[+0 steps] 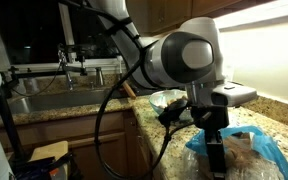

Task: Take one potato out of the plastic and place it in the glass bowl

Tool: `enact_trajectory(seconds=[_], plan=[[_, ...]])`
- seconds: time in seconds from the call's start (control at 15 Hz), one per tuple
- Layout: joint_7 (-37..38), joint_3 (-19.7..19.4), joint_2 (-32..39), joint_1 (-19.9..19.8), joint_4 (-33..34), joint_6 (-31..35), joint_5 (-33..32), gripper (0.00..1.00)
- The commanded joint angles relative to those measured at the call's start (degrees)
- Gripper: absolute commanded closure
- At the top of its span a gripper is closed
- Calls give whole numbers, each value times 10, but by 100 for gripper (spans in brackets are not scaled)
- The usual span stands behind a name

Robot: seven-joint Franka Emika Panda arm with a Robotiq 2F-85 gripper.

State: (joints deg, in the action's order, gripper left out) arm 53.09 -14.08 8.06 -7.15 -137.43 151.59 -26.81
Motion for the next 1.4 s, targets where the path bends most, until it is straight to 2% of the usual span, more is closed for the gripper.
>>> enact_trajectory(seconds=[0.0,0.67,1.33], plan=[[-2,-5,0,5,1,-1,2,0],[5,-5,3,6,-1,8,7,0],[-24,1,52,2,-14,118,156,0]])
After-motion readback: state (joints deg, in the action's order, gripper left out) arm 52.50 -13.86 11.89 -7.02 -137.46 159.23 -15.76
